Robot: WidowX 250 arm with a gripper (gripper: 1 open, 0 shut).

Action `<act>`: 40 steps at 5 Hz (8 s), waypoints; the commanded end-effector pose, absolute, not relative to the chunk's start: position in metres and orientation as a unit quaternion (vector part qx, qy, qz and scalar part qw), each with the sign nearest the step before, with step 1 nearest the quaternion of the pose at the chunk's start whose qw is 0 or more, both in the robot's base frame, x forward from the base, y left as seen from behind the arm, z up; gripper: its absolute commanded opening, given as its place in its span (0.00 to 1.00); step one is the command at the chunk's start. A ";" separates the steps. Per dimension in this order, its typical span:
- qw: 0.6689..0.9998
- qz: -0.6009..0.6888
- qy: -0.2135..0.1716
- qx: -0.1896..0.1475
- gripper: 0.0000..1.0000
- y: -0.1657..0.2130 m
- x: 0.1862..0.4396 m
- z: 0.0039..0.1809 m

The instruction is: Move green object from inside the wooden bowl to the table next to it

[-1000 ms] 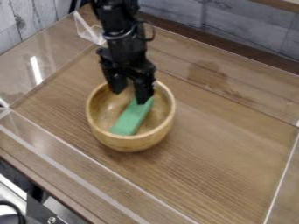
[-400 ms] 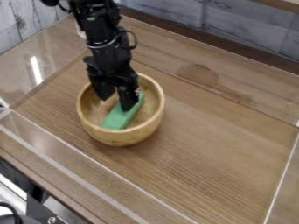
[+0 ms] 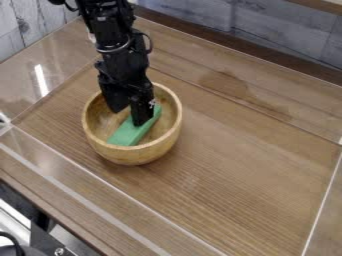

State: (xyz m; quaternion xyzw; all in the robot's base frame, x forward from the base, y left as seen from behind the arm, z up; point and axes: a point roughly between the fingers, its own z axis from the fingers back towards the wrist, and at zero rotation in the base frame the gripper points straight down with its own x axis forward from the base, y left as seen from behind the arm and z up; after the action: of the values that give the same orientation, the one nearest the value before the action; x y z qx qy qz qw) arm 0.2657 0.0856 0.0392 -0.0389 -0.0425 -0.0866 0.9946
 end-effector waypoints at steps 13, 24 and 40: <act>0.983 -0.133 -0.022 -0.121 0.00 -0.005 0.243 0.023; 0.988 -0.055 -0.092 -0.110 1.00 0.055 0.292 0.033; 0.990 -0.006 -0.071 -0.124 0.00 0.036 0.261 0.094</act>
State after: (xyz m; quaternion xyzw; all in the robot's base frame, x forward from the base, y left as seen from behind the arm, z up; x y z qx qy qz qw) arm 0.2544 0.0344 0.0808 -0.1327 -0.0450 -0.0012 0.9901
